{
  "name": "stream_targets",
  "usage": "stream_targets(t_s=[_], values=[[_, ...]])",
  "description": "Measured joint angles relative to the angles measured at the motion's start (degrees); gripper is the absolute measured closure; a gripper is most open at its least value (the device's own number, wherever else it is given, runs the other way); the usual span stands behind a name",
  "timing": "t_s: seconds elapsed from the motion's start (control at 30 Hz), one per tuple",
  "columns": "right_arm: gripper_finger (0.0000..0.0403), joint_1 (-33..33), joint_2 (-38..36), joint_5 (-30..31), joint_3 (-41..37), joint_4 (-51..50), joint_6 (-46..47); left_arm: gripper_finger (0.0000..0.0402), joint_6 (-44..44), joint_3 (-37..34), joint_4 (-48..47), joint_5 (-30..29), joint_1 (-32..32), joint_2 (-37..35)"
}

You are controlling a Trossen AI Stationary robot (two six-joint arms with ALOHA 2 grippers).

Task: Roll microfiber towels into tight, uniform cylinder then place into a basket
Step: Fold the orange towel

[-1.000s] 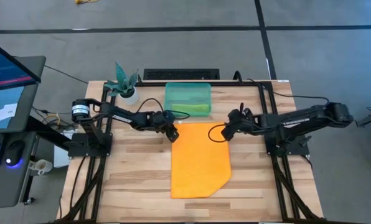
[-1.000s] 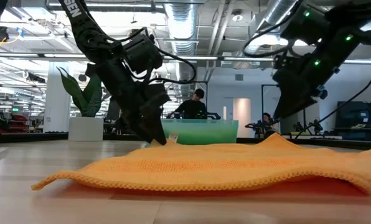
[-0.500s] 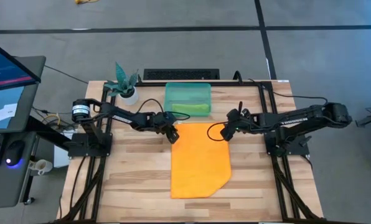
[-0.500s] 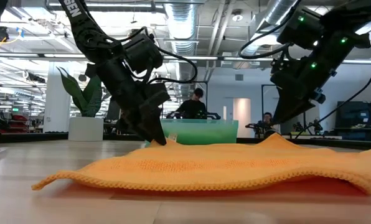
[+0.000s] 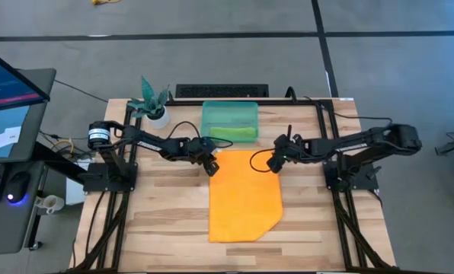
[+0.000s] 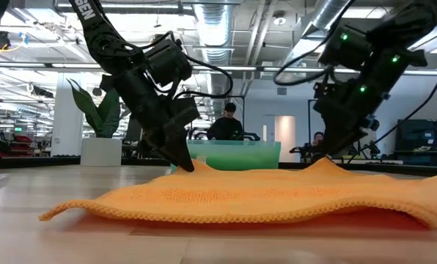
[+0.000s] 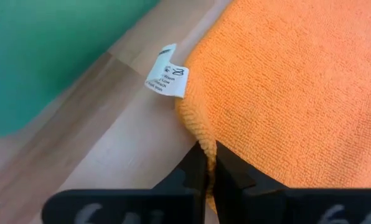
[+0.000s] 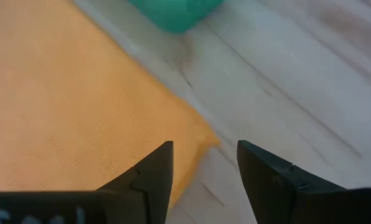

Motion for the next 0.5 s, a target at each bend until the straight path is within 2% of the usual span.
stream_targets(t_s=[0.33,0.5], values=[[0.0212,-2.9,5.6,-4.3,0.0,5.6,-3.9,0.0399,0.7,0.0,-0.4,-0.2,0.0,0.0],[0.0239,-3.7,5.8,-7.3,0.0,6.5,-4.6,0.0399,0.7,0.0,-0.5,-0.3,0.0,0.0]])
